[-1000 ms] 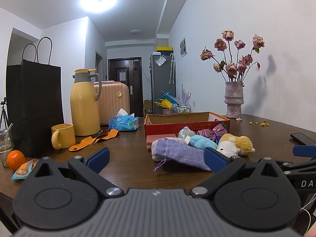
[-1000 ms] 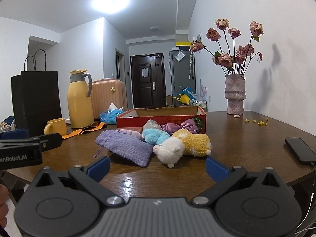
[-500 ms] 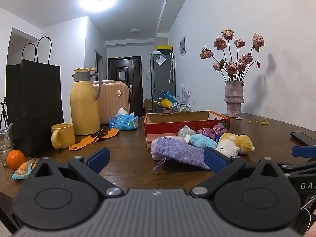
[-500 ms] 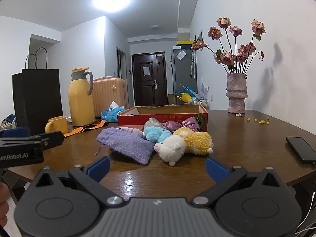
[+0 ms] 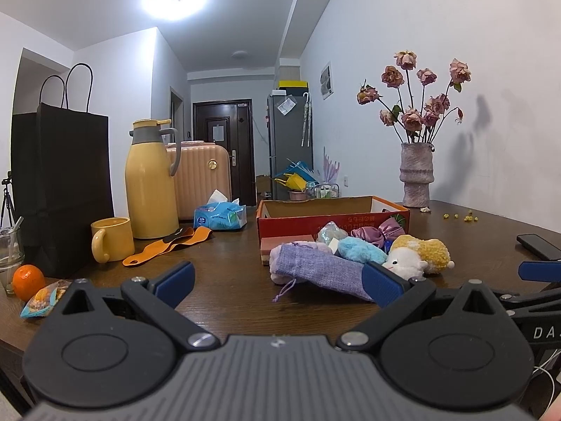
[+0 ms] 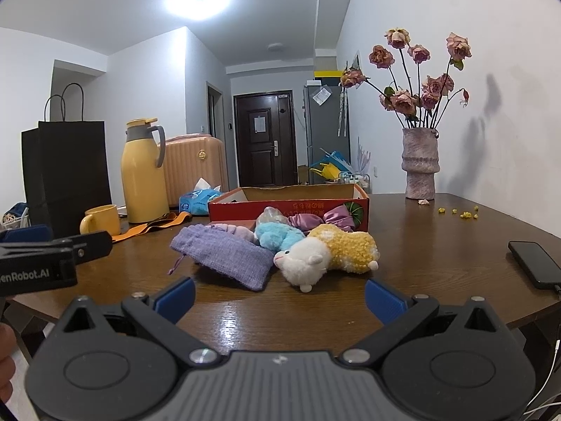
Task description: Organize soft objects
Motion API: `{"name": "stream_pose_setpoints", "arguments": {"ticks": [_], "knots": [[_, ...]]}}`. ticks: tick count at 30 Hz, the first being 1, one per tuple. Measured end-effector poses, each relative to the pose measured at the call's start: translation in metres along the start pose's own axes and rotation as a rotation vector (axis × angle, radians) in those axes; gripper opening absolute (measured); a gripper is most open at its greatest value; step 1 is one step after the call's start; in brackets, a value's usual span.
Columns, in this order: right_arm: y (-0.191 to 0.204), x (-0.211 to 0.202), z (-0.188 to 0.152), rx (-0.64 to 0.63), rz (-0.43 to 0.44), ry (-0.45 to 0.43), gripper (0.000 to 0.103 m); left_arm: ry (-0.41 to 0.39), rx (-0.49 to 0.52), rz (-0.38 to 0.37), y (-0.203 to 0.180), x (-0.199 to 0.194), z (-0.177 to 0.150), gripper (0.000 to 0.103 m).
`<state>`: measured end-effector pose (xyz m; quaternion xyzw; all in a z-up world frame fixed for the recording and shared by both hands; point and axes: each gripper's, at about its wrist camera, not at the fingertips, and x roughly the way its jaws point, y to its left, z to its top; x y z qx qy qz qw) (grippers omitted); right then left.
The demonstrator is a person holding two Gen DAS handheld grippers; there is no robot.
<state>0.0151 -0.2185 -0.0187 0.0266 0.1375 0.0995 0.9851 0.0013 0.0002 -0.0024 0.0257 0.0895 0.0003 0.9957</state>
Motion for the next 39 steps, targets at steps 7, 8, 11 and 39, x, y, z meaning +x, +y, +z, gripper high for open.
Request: {"name": "stream_pose_setpoints", "arguments": {"ticks": [7, 8, 11, 39], "knots": [[0.001, 0.001, -0.001, 0.001, 0.000, 0.003, 0.103, 0.001, 0.000, -0.001, 0.000, 0.000, 0.000, 0.103], [0.001, 0.001, -0.001, 0.001, 0.000, 0.003, 0.103, 0.001, 0.000, -0.001, 0.000, 0.000, 0.000, 0.103], [0.001, 0.001, -0.001, 0.001, -0.001, 0.005, 0.103, 0.002, 0.001, -0.004, -0.001, 0.000, 0.000, 0.103], [-0.001, 0.054, 0.020, 0.067, 0.153, 0.081, 0.103, 0.143, -0.061, -0.044, 0.028, 0.090, 0.008, 0.103]]}}
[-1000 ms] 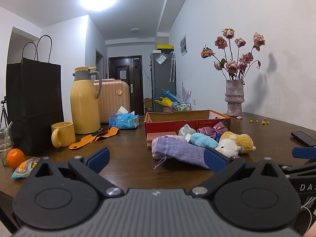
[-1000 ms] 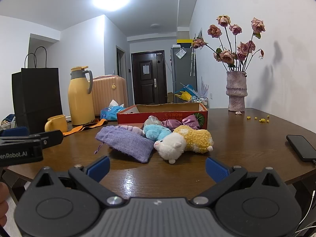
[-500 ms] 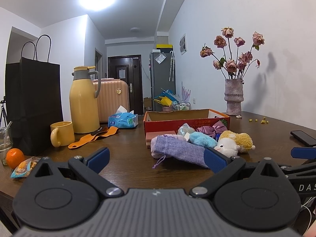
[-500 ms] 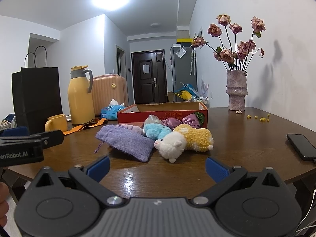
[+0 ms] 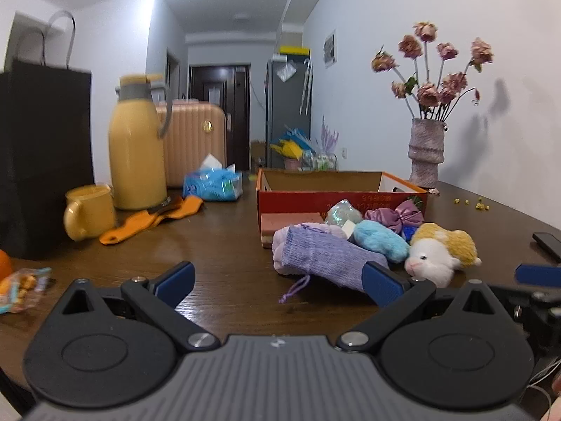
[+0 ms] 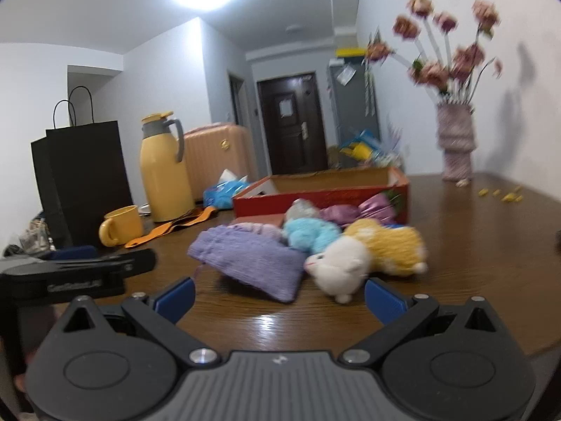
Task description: Organize soft objects
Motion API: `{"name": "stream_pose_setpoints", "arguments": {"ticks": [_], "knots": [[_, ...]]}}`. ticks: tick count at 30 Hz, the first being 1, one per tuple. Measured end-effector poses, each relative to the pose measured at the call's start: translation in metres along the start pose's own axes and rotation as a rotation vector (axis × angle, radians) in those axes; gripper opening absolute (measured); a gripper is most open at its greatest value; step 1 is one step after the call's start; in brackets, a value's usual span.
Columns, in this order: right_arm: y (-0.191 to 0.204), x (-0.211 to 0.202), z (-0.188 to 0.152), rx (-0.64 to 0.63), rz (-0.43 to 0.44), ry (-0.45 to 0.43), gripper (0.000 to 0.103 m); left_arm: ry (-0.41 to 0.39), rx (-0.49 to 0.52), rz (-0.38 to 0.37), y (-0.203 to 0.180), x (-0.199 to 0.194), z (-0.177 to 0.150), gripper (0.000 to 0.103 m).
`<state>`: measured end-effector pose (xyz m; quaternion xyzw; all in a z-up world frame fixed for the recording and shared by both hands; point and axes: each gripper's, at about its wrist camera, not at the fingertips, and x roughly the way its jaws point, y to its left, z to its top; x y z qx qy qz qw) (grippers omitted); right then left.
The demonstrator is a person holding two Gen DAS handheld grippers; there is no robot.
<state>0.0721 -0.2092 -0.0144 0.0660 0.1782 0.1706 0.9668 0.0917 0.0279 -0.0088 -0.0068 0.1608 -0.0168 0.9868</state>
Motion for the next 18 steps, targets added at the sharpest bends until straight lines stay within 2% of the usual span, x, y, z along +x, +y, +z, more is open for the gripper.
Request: {"name": "stream_pose_setpoints", "arguments": {"ticks": [4, 5, 6, 7, 8, 9, 11, 13, 14, 17, 18], "knots": [[0.000, 0.036, 0.017, 0.079, 0.080, 0.043, 0.100, 0.054, -0.024, -0.071, 0.012, 0.040, 0.013, 0.101], [-0.002, 0.050, 0.021, 0.105, 0.096, 0.055, 0.094, 0.059, -0.029, -0.090, 0.013, 0.048, 0.016, 0.096], [-0.004, 0.064, 0.024, 0.133, 0.099, 0.074, 0.084, 0.061, -0.037, -0.106, 0.014, 0.057, 0.020, 0.089], [-0.007, 0.077, 0.025, 0.158, 0.098, 0.098, 0.080, 0.057, -0.045, -0.121, 0.015, 0.067, 0.024, 0.084], [-0.010, 0.092, 0.024, 0.196, 0.096, 0.127, 0.077, 0.057, -0.049, -0.127, 0.016, 0.078, 0.028, 0.070], [-0.013, 0.106, 0.023, 0.243, 0.090, 0.153, 0.076, 0.065, -0.054, -0.132, 0.015, 0.086, 0.029, 0.061], [-0.018, 0.124, 0.019, 0.304, 0.074, 0.173, 0.076, 0.115, -0.085, -0.162, 0.019, 0.108, 0.033, 0.055], [-0.016, 0.135, 0.017, 0.298, -0.002, 0.162, 0.076, 0.168, -0.107, -0.210, 0.020, 0.122, 0.032, 0.038], [-0.016, 0.140, 0.016, 0.282, -0.023, 0.165, 0.076, 0.193, -0.117, -0.227, 0.021, 0.127, 0.030, 0.022], [-0.013, 0.152, 0.014, 0.210, -0.037, 0.197, 0.076, 0.265, -0.122, -0.209, 0.022, 0.134, 0.019, 0.011], [-0.006, 0.155, 0.012, 0.136, -0.038, 0.208, 0.074, 0.272, -0.112, -0.202, 0.021, 0.132, 0.015, 0.009]]}}
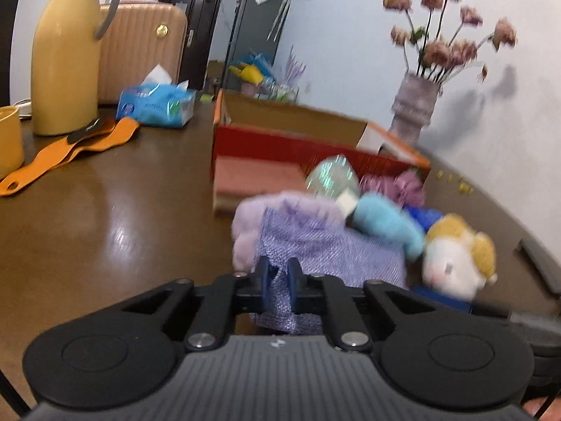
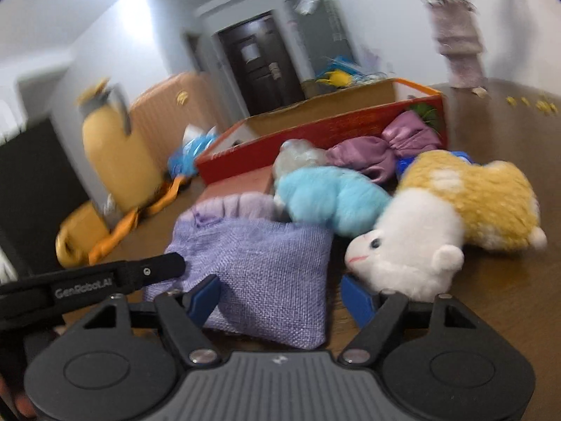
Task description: Organize soft objects
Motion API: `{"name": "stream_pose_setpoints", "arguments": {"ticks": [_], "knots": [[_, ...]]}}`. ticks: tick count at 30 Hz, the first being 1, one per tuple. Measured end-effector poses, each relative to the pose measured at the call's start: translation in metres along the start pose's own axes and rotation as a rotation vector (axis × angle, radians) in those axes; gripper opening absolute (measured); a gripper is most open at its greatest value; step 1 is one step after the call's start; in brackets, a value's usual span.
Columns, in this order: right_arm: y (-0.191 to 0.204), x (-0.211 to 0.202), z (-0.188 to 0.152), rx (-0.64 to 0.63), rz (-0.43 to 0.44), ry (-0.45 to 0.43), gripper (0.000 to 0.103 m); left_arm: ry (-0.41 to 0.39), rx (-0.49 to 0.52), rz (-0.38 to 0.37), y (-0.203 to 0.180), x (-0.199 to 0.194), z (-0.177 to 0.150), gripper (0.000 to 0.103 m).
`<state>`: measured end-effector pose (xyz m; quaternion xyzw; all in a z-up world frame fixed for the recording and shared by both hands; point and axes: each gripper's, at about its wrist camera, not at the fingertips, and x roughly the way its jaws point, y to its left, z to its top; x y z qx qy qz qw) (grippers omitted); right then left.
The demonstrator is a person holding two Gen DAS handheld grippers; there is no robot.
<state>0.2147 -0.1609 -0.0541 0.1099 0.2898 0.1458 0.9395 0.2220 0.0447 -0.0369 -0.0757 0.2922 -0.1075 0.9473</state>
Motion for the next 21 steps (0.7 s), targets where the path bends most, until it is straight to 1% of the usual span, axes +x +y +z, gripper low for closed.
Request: {"name": "stream_pose_setpoints", "arguments": {"ticks": [1, 2, 3, 6, 8, 10, 11, 12, 13, 14, 15, 16, 17, 19, 21], "knots": [[0.006, 0.001, -0.001, -0.057, -0.017, 0.009, 0.071, 0.009, -0.002, 0.004, 0.000, -0.001, -0.005, 0.008], [0.011, 0.001, -0.003, -0.102, -0.027, 0.013, 0.057, 0.022, -0.009, -0.004, 0.000, -0.004, -0.011, 0.006], [0.014, -0.002, -0.005, -0.121, -0.021, 0.015, 0.046, 0.031, -0.010, -0.008, 0.000, -0.006, -0.015, 0.005], [0.014, -0.013, -0.012, -0.142, 0.004, 0.028, 0.029, 0.043, 0.006, -0.006, -0.007, -0.023, -0.029, 0.005], [0.012, -0.030, -0.018, -0.153, 0.034, 0.041, 0.026, 0.042, 0.024, -0.018, -0.014, -0.042, -0.038, 0.005], [0.008, -0.051, -0.025, -0.157, 0.057, 0.058, 0.025, 0.041, 0.037, -0.050, -0.021, -0.058, -0.045, 0.005], [0.006, -0.062, -0.029, -0.162, 0.067, 0.064, 0.029, 0.033, 0.051, -0.060, -0.024, -0.065, -0.050, 0.007], [0.003, -0.072, -0.034, -0.164, 0.081, 0.067, 0.037, 0.017, 0.060, -0.064, -0.028, -0.072, -0.055, 0.012], [0.000, -0.081, -0.039, -0.155, 0.088, 0.064, 0.042, 0.005, 0.068, -0.069, -0.031, -0.076, -0.058, 0.016], [-0.005, -0.089, -0.041, -0.138, 0.091, 0.056, 0.053, 0.002, 0.076, -0.071, -0.033, -0.078, -0.061, 0.030], [-0.009, -0.096, -0.043, -0.121, 0.088, 0.043, 0.058, -0.003, 0.076, -0.066, -0.034, -0.077, -0.062, 0.046], [-0.013, -0.100, -0.042, -0.106, 0.081, 0.026, 0.058, -0.010, 0.073, -0.057, -0.035, -0.076, -0.061, 0.050], [-0.016, -0.103, -0.041, -0.086, 0.076, 0.005, 0.058, -0.016, 0.071, -0.047, -0.035, -0.074, -0.060, 0.051], [-0.025, -0.103, -0.035, -0.027, 0.079, -0.027, 0.058, -0.029, 0.064, -0.051, -0.033, -0.069, -0.056, 0.051], [-0.030, -0.098, -0.031, 0.010, 0.086, -0.052, 0.057, -0.010, 0.057, -0.046, -0.032, -0.061, -0.054, 0.050]]}}
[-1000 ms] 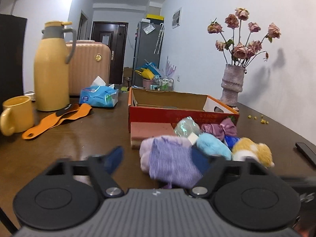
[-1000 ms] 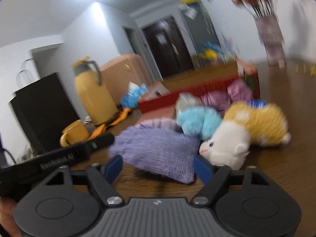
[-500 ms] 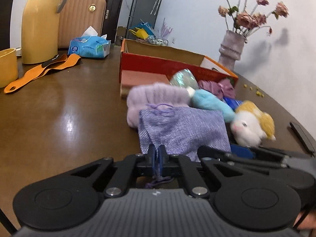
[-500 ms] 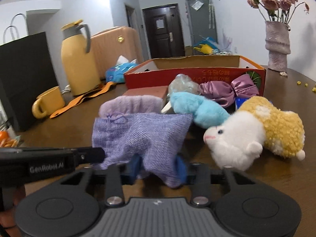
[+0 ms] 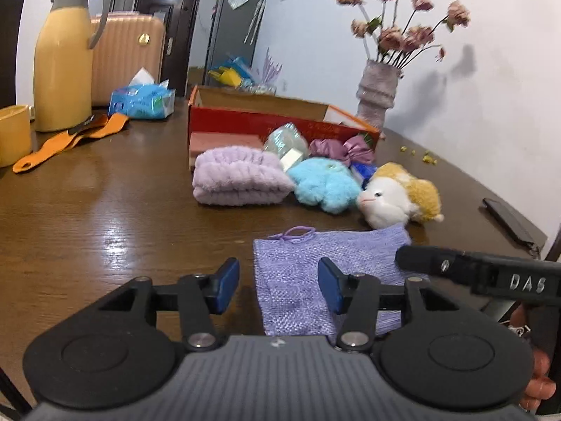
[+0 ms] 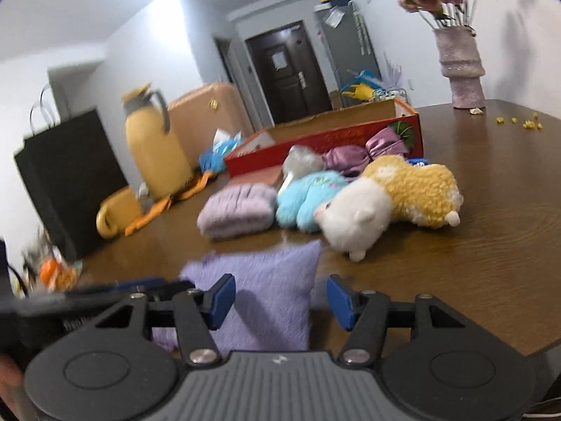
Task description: Organize soft objects
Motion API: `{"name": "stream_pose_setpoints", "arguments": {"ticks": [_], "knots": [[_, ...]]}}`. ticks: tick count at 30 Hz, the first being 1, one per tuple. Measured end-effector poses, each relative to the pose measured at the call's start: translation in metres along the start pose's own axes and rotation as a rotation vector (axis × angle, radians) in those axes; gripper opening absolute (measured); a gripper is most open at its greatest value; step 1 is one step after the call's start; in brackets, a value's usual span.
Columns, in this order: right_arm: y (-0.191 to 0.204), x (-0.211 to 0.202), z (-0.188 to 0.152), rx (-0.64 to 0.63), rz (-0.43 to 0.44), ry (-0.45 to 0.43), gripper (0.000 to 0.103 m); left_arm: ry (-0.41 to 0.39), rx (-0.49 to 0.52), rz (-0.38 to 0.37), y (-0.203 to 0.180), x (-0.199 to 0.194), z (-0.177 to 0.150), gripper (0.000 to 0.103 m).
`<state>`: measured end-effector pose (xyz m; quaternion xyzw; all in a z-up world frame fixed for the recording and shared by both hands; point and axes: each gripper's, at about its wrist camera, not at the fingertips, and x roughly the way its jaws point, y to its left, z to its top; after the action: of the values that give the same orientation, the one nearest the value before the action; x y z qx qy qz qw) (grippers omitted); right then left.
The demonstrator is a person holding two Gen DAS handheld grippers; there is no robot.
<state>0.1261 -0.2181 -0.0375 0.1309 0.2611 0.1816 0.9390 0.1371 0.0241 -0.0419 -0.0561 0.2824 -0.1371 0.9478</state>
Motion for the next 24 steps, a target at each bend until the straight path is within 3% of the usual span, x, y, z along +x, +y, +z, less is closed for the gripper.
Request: {"name": "stream_pose_setpoints", "arguments": {"ticks": [1, 3, 4, 5, 7, 11, 12, 14, 17, 18, 20, 24], "knots": [[-0.001, 0.006, 0.001, 0.003, -0.015, -0.002, 0.057, 0.008, -0.003, -0.010, 0.001, 0.004, 0.000, 0.048], [-0.004, 0.015, 0.000, 0.013, -0.040, -0.013, 0.053, 0.040, -0.006, -0.031, 0.001, 0.010, -0.001, 0.028], [-0.004, 0.019, 0.002, 0.015, -0.044, -0.014, 0.048, 0.041, -0.007, -0.032, 0.001, 0.012, -0.002, 0.027], [-0.003, 0.022, 0.003, 0.000, -0.049, -0.008, 0.034, 0.040, -0.006, -0.031, 0.001, 0.012, -0.002, 0.027], [0.001, 0.028, 0.002, -0.041, -0.072, 0.016, 0.029, 0.041, -0.010, -0.032, 0.001, 0.011, -0.003, 0.020], [-0.004, 0.027, 0.003, 0.001, -0.040, 0.037, 0.021, 0.043, -0.021, -0.006, 0.005, 0.012, -0.004, 0.005], [-0.005, 0.025, 0.003, 0.005, -0.037, 0.038, 0.015, 0.042, -0.021, -0.009, 0.006, 0.011, -0.005, 0.004], [-0.007, 0.025, 0.000, -0.003, -0.050, 0.048, 0.011, 0.041, -0.006, -0.018, 0.004, 0.009, -0.006, 0.004], [-0.011, 0.021, -0.002, 0.021, -0.052, 0.033, 0.019, 0.029, 0.021, 0.007, -0.001, 0.007, -0.009, 0.004], [-0.013, 0.019, 0.000, 0.033, -0.055, 0.018, 0.033, 0.020, 0.054, 0.019, -0.005, 0.007, -0.011, 0.004], [-0.018, 0.018, 0.005, 0.067, -0.052, -0.004, 0.049, 0.006, 0.105, 0.045, -0.010, 0.006, -0.013, 0.004], [-0.029, 0.028, 0.010, 0.127, -0.006, 0.023, 0.046, -0.007, 0.144, 0.065, -0.016, 0.007, -0.017, 0.004]]}}
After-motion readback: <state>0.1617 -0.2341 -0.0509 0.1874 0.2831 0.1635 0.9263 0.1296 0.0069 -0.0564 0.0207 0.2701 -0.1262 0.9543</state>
